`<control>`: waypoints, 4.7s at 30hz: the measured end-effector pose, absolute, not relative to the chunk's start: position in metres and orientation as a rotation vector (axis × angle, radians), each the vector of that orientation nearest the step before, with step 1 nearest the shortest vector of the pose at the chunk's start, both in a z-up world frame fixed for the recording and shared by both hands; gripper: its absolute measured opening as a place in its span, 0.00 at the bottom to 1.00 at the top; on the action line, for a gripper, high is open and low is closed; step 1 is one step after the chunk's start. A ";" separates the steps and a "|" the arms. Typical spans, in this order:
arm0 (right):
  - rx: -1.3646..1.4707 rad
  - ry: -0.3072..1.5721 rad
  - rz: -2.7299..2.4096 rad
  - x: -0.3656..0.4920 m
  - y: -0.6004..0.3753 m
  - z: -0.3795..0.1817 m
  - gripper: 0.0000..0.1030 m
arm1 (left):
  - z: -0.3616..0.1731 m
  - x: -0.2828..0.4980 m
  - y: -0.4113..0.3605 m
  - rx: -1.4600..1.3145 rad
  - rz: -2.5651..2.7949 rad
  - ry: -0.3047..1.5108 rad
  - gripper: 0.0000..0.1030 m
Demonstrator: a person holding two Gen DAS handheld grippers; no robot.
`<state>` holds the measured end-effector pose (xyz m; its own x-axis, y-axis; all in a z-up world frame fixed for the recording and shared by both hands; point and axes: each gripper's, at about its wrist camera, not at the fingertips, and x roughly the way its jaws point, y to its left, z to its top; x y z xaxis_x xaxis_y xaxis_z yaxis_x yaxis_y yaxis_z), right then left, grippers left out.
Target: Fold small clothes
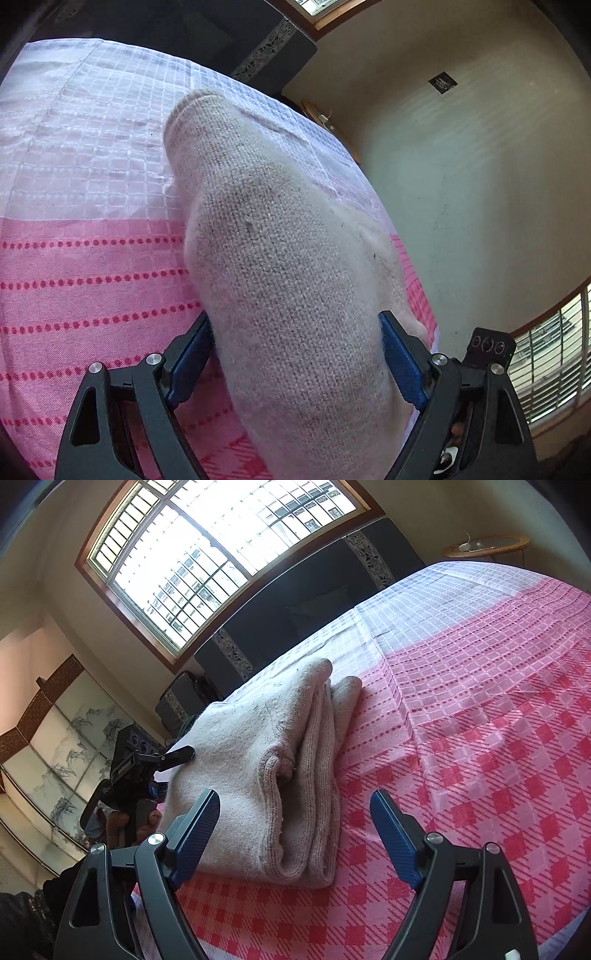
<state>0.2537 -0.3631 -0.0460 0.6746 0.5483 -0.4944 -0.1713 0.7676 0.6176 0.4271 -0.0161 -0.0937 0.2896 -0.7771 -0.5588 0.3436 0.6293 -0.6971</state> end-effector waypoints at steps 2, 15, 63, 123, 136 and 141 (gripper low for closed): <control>0.601 0.758 0.467 0.264 -0.364 -0.049 0.81 | -0.091 0.426 -0.023 -0.453 -0.768 1.015 0.83; 0.490 1.031 0.620 0.362 -0.347 -0.060 0.80 | -0.093 0.409 -0.027 -0.355 -0.708 0.963 0.67; 0.619 0.896 0.635 0.336 -0.370 -0.062 0.13 | -0.085 0.379 -0.048 -0.219 -0.602 0.880 0.86; 0.648 1.004 0.701 0.348 -0.338 -0.053 0.16 | -0.088 0.380 -0.046 -0.224 -0.582 0.877 0.88; 0.561 0.913 0.563 0.334 -0.349 -0.062 0.14 | -0.088 0.379 -0.049 -0.214 -0.591 0.878 0.89; 0.616 0.904 0.618 0.335 -0.356 -0.055 0.20 | -0.088 0.378 -0.050 -0.212 -0.587 0.878 0.89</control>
<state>0.3348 -0.3561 -0.0554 0.4751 0.7114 -0.5179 -0.2243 0.6670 0.7105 0.3779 -0.0505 -0.0878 0.4941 -0.5644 -0.6613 0.3957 0.8233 -0.4070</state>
